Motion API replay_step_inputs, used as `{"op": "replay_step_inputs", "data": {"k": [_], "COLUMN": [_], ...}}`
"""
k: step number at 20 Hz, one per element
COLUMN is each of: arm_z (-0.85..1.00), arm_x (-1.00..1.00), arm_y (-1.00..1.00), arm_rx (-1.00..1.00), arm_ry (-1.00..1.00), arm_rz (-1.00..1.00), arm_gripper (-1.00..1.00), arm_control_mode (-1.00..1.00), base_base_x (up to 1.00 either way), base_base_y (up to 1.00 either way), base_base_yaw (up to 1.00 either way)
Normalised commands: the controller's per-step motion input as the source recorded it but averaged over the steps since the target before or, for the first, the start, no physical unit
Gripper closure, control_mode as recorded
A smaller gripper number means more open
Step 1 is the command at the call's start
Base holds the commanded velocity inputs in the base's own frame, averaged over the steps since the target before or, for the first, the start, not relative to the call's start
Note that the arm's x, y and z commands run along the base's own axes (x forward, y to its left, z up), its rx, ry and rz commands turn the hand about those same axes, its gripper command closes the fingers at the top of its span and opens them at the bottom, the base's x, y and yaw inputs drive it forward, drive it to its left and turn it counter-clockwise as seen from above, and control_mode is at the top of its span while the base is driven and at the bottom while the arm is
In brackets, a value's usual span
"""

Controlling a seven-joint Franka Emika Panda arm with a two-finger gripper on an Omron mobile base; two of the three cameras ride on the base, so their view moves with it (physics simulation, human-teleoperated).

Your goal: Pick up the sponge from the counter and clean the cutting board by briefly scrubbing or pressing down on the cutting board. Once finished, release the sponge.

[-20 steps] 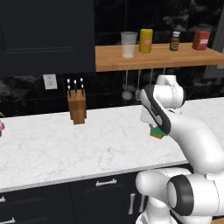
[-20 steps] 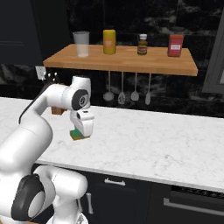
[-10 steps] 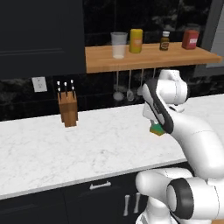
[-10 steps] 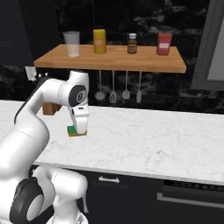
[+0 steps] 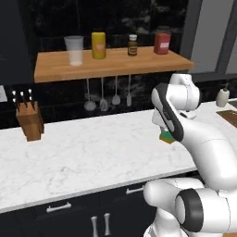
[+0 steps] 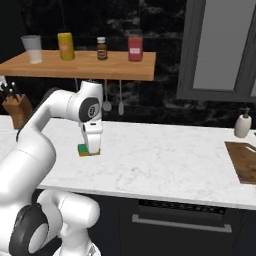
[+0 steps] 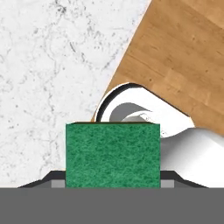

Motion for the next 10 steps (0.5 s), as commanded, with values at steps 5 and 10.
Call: {"op": "replay_step_inputs", "data": {"k": [5,10], "arm_z": [0.0,0.0], "arm_x": [0.0,0.0], "arm_y": [0.0,0.0], "arm_rx": [0.0,0.0], "arm_ry": [0.0,0.0], "arm_rz": [0.0,0.0], "arm_gripper": [1.0,1.0], "arm_control_mode": [1.0,1.0], "base_base_x": [0.02,0.0], "base_base_y": [-0.86,-0.95], "base_base_yaw": [0.08,0.14]}}
